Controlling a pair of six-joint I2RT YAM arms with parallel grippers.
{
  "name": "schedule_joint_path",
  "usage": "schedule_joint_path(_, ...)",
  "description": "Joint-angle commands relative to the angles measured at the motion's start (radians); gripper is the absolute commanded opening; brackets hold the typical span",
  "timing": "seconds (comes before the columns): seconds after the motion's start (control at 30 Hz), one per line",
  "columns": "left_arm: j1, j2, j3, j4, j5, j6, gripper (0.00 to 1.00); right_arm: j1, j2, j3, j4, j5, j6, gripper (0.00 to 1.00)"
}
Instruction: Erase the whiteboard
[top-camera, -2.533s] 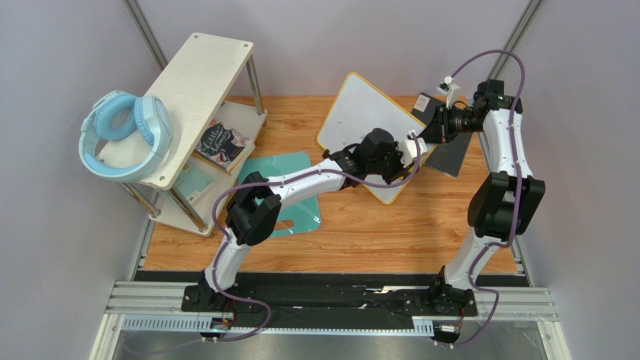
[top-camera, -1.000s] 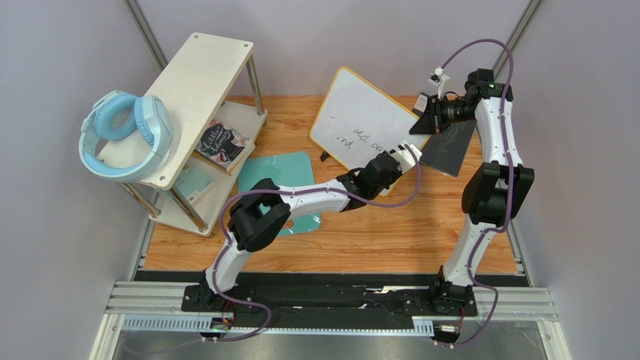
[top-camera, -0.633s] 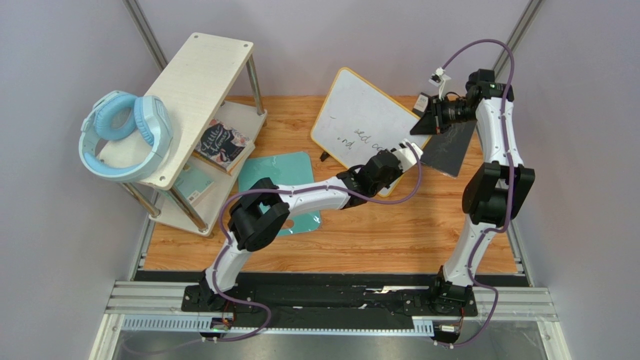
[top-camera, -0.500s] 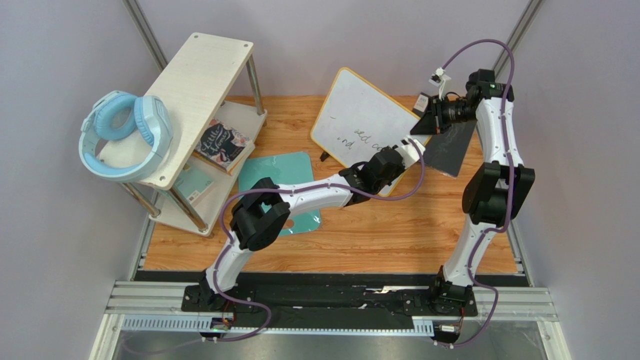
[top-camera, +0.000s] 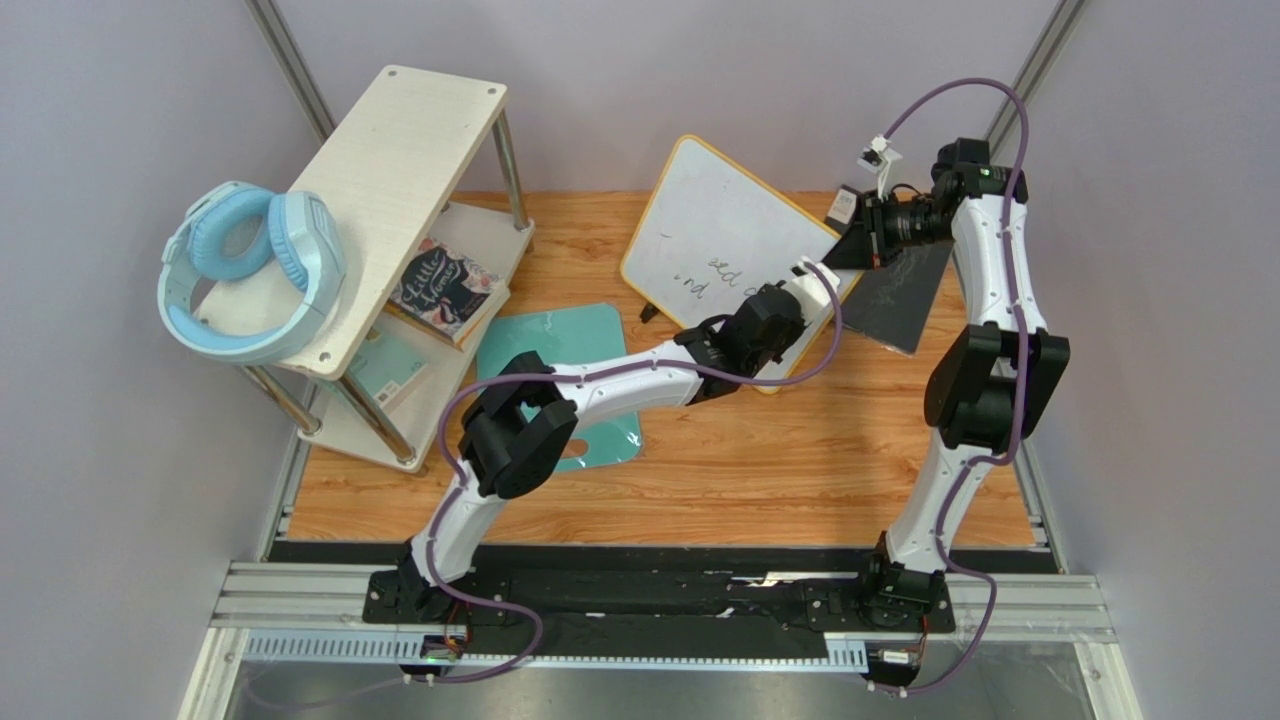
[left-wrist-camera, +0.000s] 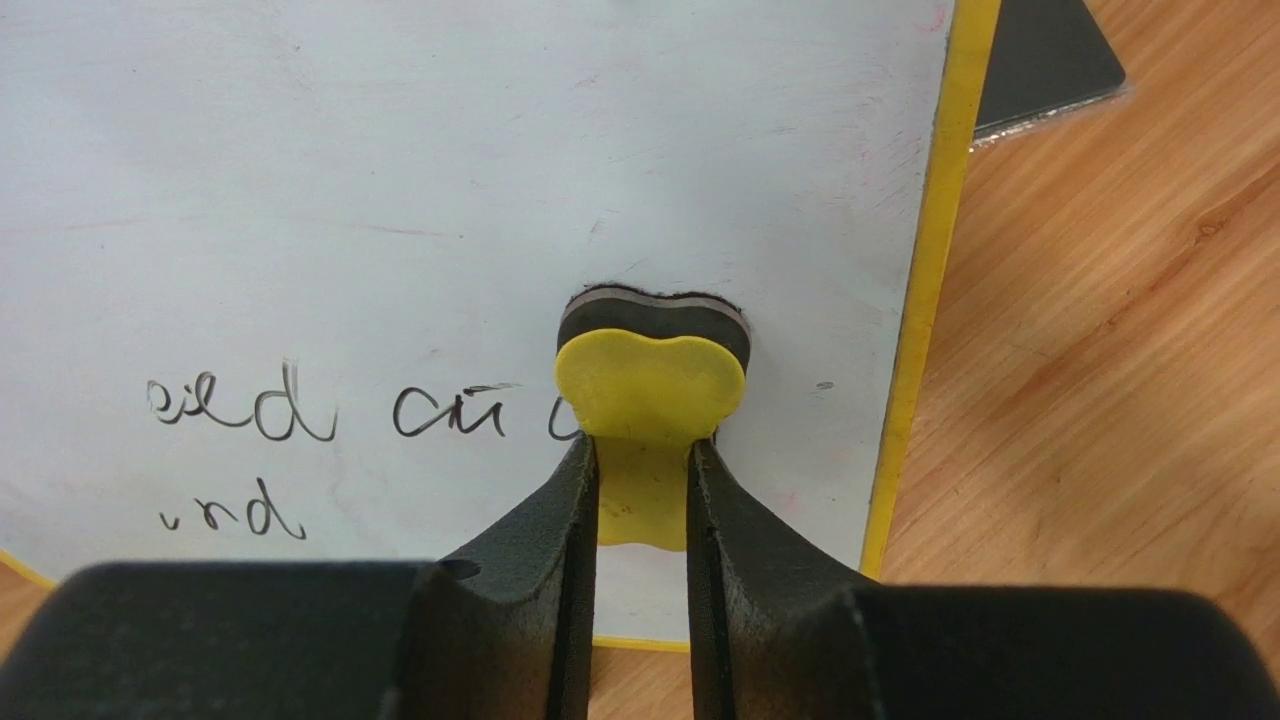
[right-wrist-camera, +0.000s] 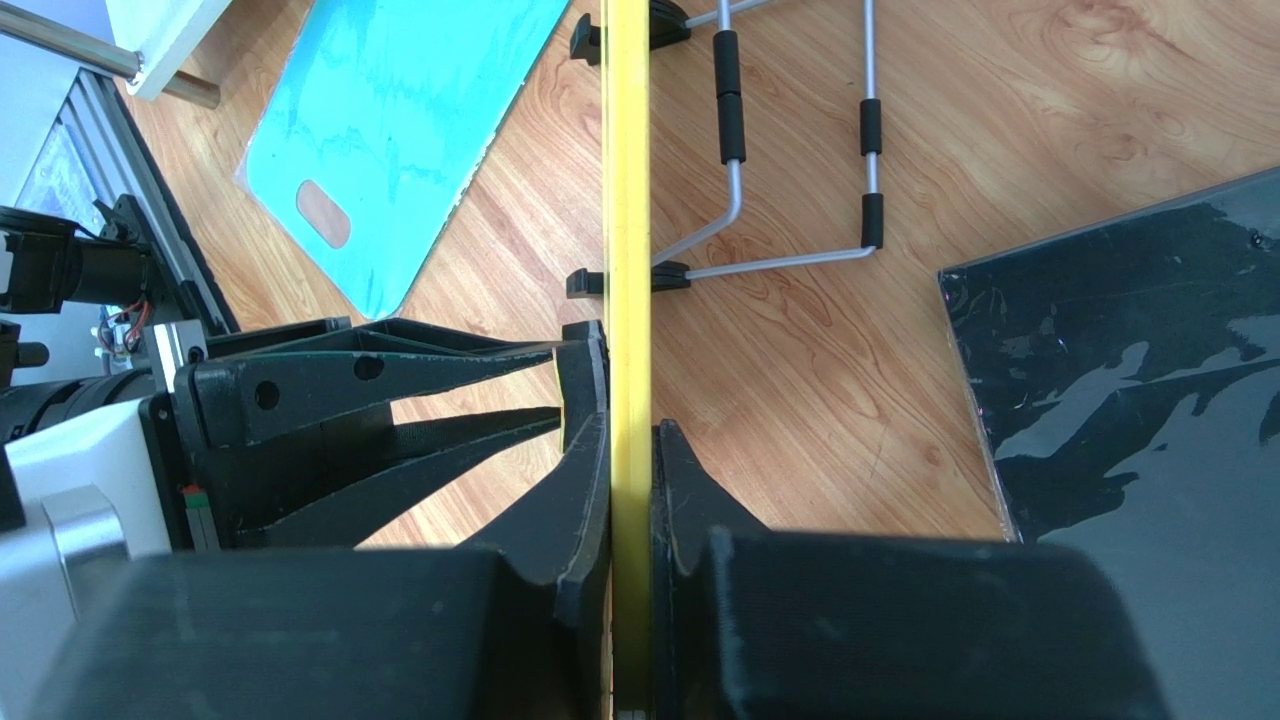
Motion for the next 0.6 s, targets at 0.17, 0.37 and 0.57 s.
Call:
schedule_joint_path(0.17,0.145,0.002,-0.040,0.010,-0.126,-0.036,0.00,0.004,-0.007,-0.009,-0.172,0.120,-0.104,0.00)
schedule_joint_path(0.37,0.170,0.008,-0.028,0.004,-0.142,-0.038,0.00,0.004,-0.009,-0.019,-0.172,0.120,-0.112,0.00)
schedule_joint_path(0.57,0.206,0.012,-0.040,0.007,-0.133,-0.036,0.00,0.004,-0.009,-0.020,-0.181,0.115,-0.126,0.00)
